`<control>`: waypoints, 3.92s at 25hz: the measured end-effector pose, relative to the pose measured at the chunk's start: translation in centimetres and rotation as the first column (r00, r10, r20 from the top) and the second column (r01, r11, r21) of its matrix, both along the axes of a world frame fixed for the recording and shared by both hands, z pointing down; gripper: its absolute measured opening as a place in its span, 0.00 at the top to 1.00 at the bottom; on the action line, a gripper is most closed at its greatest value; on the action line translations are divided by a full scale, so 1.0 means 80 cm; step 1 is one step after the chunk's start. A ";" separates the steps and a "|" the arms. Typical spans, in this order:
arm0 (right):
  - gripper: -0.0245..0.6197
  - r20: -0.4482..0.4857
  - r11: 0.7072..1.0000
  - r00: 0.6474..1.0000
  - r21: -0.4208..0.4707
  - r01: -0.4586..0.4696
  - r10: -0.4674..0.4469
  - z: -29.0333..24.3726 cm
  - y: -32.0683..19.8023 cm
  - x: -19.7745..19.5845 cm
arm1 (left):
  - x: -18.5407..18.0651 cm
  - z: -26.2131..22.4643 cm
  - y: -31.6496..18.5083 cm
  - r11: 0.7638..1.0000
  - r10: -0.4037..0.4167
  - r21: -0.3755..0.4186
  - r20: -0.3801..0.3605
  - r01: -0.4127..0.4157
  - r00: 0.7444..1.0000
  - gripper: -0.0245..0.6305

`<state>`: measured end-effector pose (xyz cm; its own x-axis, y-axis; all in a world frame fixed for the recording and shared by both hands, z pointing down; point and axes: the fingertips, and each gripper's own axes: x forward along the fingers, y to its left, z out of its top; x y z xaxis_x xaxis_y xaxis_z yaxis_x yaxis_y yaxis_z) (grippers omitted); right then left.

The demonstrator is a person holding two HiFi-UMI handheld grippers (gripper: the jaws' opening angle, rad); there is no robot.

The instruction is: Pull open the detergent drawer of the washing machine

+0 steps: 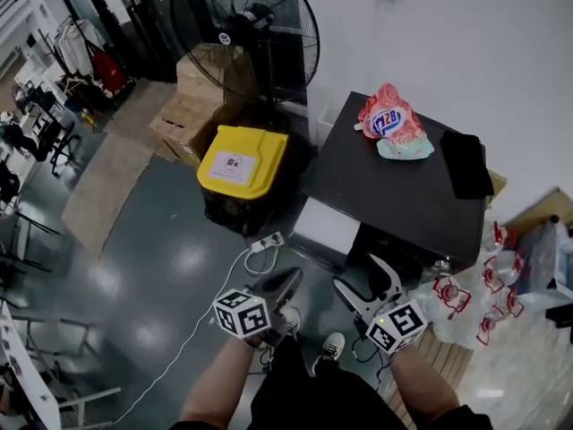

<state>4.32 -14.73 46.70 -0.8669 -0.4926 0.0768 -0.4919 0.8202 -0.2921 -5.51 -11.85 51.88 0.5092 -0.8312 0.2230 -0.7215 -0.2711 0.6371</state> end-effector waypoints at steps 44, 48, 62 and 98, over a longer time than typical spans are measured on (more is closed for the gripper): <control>0.96 -0.133 0.893 0.887 0.158 -0.422 0.443 -0.082 0.385 0.044 | 0.029 -0.115 0.343 0.891 0.175 0.308 0.445 -0.334 0.878 0.95; 0.96 -0.121 0.907 0.903 0.147 -0.395 0.413 -0.083 0.409 0.069 | 0.059 -0.116 0.372 0.903 0.153 0.293 0.462 -0.313 0.874 0.95; 0.96 -0.076 0.944 0.948 0.141 -0.297 0.310 -0.082 0.458 0.093 | 0.100 -0.120 0.437 0.931 0.069 0.281 0.491 -0.233 0.868 0.95; 0.96 -0.083 0.951 0.956 0.161 -0.265 0.280 -0.086 0.493 0.097 | 0.101 -0.134 0.473 0.931 0.022 0.310 0.473 -0.191 0.881 0.95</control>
<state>12.08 24.74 39.79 -0.6891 -0.7214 0.0681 -0.7238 0.6806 -0.1140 2.58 25.96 41.14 0.5100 -0.8438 0.1670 -0.8602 -0.5003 0.0994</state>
